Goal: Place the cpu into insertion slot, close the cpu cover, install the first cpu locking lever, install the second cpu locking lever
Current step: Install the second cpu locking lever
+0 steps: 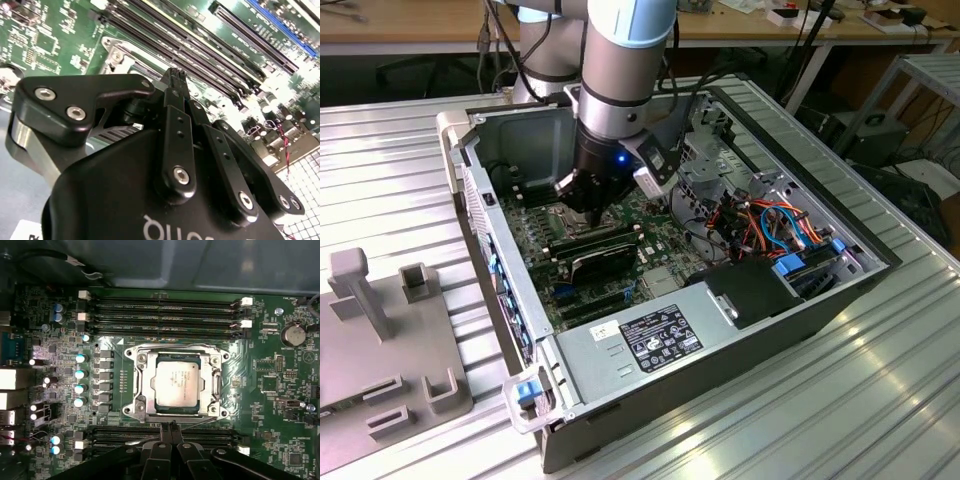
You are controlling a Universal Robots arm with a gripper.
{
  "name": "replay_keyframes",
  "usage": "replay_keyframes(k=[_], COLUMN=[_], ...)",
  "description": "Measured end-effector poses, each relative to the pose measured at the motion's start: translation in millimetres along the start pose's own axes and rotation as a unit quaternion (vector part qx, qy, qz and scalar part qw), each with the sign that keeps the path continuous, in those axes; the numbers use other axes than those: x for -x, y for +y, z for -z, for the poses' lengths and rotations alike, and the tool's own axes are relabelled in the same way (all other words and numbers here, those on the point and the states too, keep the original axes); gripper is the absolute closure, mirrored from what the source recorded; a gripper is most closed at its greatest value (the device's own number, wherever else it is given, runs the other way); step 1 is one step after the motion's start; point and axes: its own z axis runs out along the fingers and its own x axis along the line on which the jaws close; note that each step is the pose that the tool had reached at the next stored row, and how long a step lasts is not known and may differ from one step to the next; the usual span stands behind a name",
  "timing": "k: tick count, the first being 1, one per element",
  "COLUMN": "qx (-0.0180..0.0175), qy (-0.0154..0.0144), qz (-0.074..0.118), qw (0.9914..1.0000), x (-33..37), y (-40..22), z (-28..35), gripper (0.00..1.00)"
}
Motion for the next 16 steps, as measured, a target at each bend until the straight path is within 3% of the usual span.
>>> replay_keyframes(k=[8,12,16], qx=[0.0001,0.0000,0.0001], qy=[0.0006,0.0010,0.0032], qz=[0.000,0.000,0.000], qw=[1.00000,1.00000,0.99999], x=[-15.2,-18.8,-19.7], y=[0.9,1.0,2.1], z=[-1.1,-2.6,-3.8], gripper=[0.89,0.89,0.89])
